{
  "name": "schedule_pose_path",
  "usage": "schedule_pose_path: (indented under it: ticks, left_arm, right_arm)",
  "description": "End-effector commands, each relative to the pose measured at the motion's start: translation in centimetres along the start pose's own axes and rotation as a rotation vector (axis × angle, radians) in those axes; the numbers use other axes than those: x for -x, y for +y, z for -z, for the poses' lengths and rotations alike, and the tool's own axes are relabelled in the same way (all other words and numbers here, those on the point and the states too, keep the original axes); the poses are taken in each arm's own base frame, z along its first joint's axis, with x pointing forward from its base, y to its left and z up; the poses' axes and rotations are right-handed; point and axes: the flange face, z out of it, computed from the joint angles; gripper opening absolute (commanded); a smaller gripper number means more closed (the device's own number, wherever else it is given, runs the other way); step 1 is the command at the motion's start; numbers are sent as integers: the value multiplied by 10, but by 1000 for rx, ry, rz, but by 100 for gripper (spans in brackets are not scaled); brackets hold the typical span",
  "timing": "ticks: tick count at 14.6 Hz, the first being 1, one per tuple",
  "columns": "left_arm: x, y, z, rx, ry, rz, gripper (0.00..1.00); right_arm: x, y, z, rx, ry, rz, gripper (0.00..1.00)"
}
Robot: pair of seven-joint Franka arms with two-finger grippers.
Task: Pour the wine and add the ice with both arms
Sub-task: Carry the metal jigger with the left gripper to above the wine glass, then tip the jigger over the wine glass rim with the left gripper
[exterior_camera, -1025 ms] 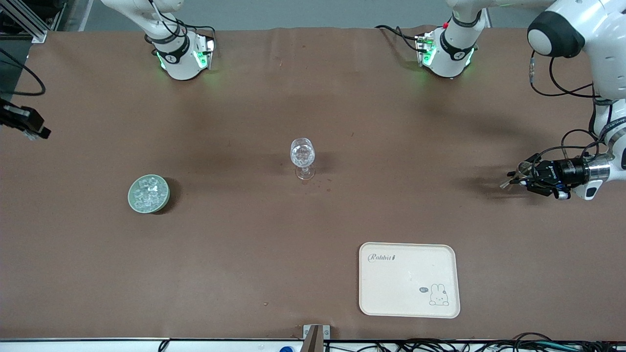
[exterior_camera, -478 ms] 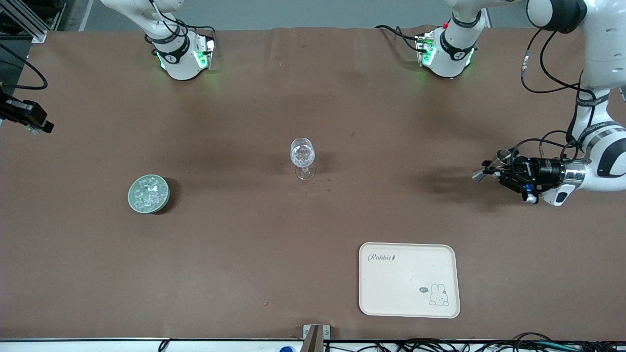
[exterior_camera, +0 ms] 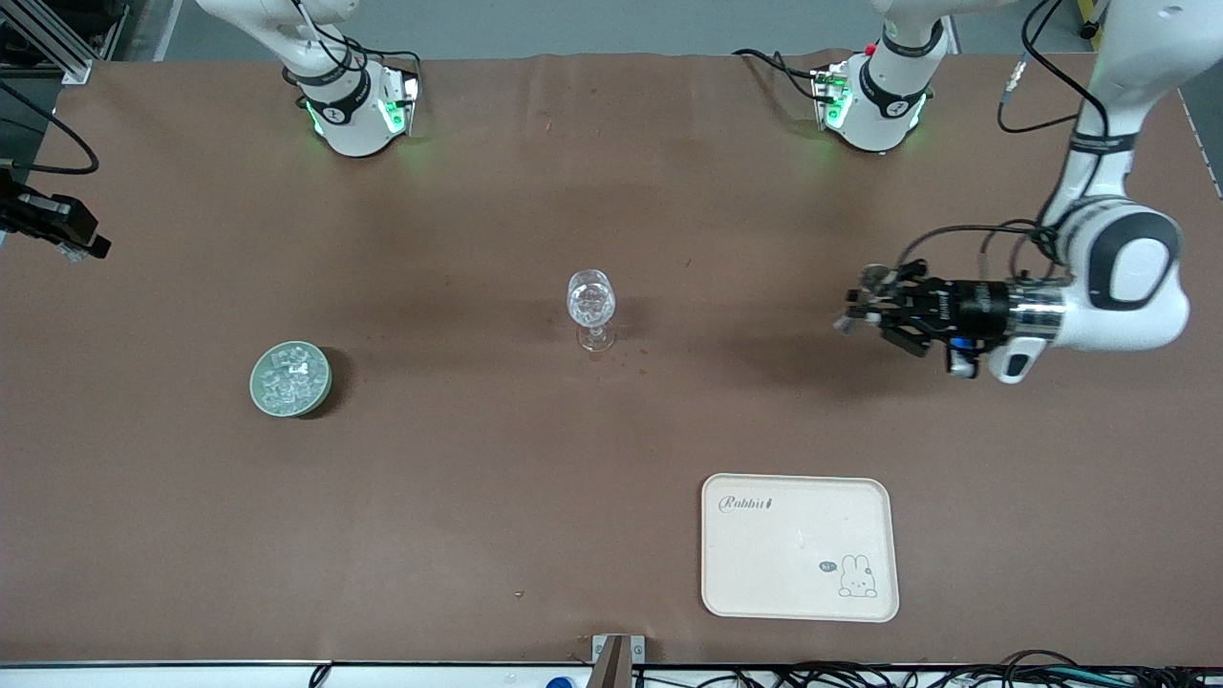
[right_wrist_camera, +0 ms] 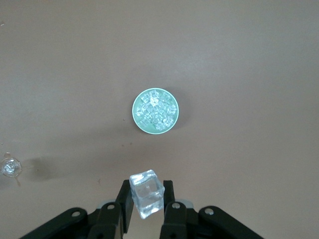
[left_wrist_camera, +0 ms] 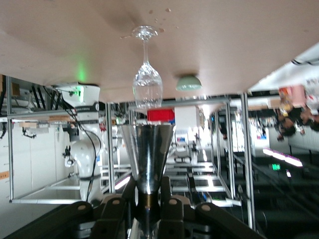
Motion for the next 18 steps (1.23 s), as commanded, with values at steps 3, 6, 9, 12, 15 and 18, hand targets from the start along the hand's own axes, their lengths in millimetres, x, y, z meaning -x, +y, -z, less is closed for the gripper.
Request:
schedule_pose_path:
  ticks: [3,6,9,12,15,18]
  left_arm:
    - [29,5,-94,5,119,58,1]
    - [38,4,-152,21,196,47,1]
    - [47,2,-201,36,247,40,1]
    - [54,6,-227,61,273,36,1]
    - [50,8,-249,70,314,24,1]
    - [47,7,-270,50,395,16,1]
  right_arm:
    - [1,-1,2,-12,-8,-14,2]
    - [0,-2,1,-12,-9,-14,2]
    - [0,-1,2,-11,-6,-14,2]
    - [0,-1,2,-12,-6,-14,2]
    - [1,-1,2,-12,-8,-15,2]
    - [0,-2,0,-12,-11,-15,2]
